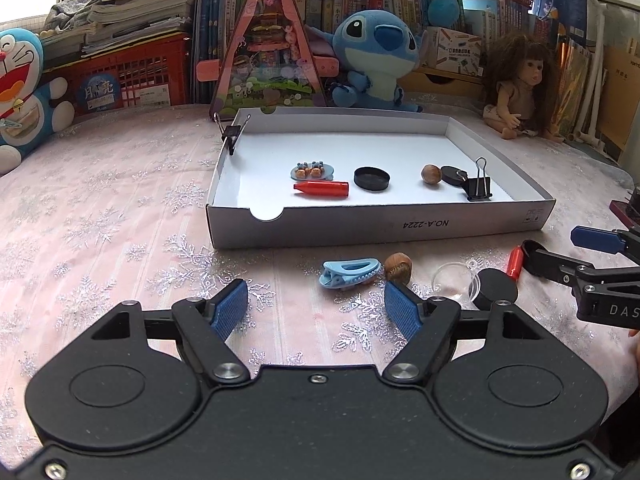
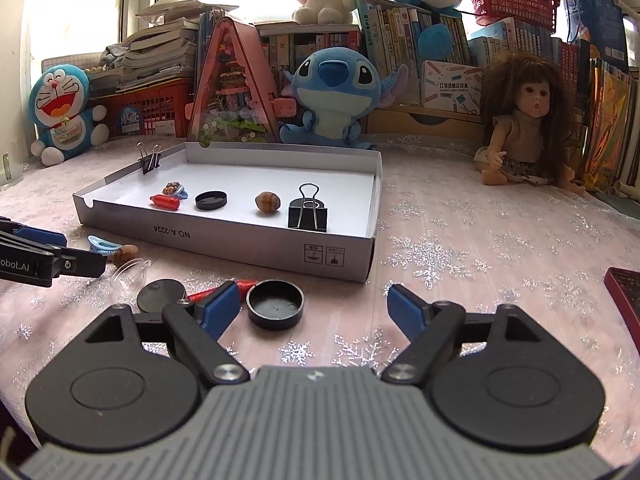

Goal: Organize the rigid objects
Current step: 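Withdraw both open tools from the tray to the remaining objects, then grasp the blue hair clip with the left tool while the right tool grasps a black round lid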

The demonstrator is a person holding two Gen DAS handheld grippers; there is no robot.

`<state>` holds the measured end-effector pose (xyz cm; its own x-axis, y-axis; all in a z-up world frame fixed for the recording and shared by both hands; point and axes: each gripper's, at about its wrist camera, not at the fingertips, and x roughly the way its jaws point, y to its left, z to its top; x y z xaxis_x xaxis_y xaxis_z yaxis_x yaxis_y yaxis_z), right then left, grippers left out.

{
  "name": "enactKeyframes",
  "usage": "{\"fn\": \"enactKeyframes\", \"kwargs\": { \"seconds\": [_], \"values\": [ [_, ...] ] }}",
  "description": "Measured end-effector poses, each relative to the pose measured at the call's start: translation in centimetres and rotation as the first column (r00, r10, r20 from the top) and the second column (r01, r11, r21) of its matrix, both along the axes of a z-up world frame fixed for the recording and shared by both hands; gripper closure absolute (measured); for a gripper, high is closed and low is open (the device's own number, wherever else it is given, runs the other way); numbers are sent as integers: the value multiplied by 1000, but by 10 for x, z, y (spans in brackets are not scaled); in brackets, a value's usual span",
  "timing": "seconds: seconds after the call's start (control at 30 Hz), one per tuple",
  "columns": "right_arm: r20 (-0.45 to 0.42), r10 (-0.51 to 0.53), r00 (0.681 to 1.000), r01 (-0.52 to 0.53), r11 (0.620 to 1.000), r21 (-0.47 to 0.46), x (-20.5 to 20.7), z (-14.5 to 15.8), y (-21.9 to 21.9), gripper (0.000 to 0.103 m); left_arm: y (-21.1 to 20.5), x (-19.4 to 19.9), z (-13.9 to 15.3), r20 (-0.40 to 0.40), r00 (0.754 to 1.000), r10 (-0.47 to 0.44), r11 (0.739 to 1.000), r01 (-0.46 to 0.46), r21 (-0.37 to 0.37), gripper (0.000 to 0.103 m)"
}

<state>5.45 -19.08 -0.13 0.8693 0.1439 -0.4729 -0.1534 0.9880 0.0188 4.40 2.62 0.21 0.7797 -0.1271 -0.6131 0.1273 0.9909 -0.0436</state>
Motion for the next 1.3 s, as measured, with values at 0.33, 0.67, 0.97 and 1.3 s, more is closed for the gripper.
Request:
{"fn": "enactKeyframes", "kwargs": {
  "seconds": [0.33,0.67,0.97,1.3],
  "values": [
    [-14,23,1000,-23,999,-36,0,-2,6,15,-13,7,-5,14,1000,-4,1000,4,27,30],
    [-26,23,999,-23,999,-35,3,-1,6,15,-25,12,-7,28,1000,-1,1000,0,29,32],
    [-34,22,999,-23,999,-27,4,-2,5,15,-37,12,-8,48,999,-15,999,14,38,49],
    [-35,23,999,-24,999,-22,5,-2,4,15,-42,8,-9,64,997,-52,998,49,45,67]
  ]
}}
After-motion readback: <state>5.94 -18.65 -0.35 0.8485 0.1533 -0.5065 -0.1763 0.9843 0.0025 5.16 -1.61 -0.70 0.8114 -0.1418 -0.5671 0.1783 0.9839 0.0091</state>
